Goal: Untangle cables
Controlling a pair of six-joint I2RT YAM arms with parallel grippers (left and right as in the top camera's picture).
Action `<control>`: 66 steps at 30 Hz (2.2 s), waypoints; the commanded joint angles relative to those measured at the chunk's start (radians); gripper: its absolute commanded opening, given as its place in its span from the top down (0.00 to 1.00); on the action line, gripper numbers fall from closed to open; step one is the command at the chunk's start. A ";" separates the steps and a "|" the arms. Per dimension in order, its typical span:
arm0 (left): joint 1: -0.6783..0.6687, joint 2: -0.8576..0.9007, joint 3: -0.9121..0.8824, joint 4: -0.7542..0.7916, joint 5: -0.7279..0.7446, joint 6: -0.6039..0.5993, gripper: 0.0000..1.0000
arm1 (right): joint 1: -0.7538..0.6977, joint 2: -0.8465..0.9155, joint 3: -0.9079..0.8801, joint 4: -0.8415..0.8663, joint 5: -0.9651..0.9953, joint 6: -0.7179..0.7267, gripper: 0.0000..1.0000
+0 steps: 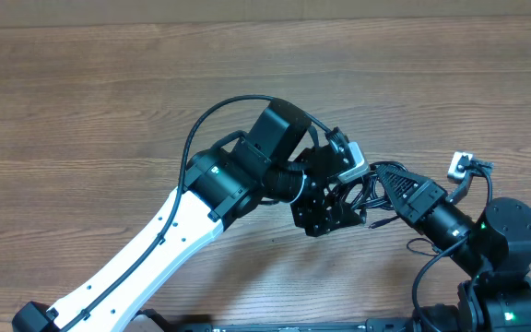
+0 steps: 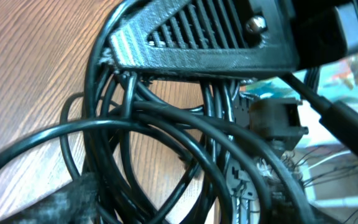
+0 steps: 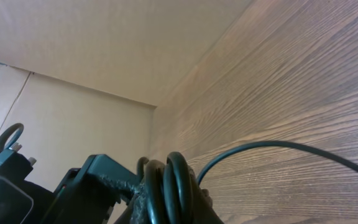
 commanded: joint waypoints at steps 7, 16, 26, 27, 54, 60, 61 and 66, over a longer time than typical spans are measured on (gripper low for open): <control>0.003 -0.005 0.007 -0.008 -0.067 0.009 0.00 | 0.003 -0.008 0.019 0.015 -0.034 -0.008 0.96; 0.003 -0.005 0.007 -0.057 -0.498 -0.266 0.00 | 0.003 -0.008 0.019 0.024 -0.035 -0.026 0.96; 0.006 -0.005 0.007 -0.096 -0.715 -0.449 0.00 | 0.003 -0.008 0.019 0.034 -0.046 -0.027 0.96; 0.006 -0.005 0.007 -0.102 -0.729 -0.464 0.00 | 0.003 -0.008 0.019 0.034 -0.046 -0.031 0.96; 0.006 -0.139 0.008 -0.185 -0.230 0.141 0.00 | 0.003 -0.008 0.019 -0.042 0.025 -0.591 0.96; 0.006 -0.124 0.008 -0.171 -0.363 0.141 0.00 | 0.003 -0.008 0.019 0.012 -0.187 -0.697 0.96; 0.006 -0.122 0.008 -0.168 -0.363 0.141 0.00 | 0.003 -0.008 0.019 0.014 -0.206 -0.709 0.96; 0.006 -0.114 0.007 -0.124 -0.373 0.183 0.00 | 0.003 -0.008 0.019 0.014 -0.244 -0.732 0.96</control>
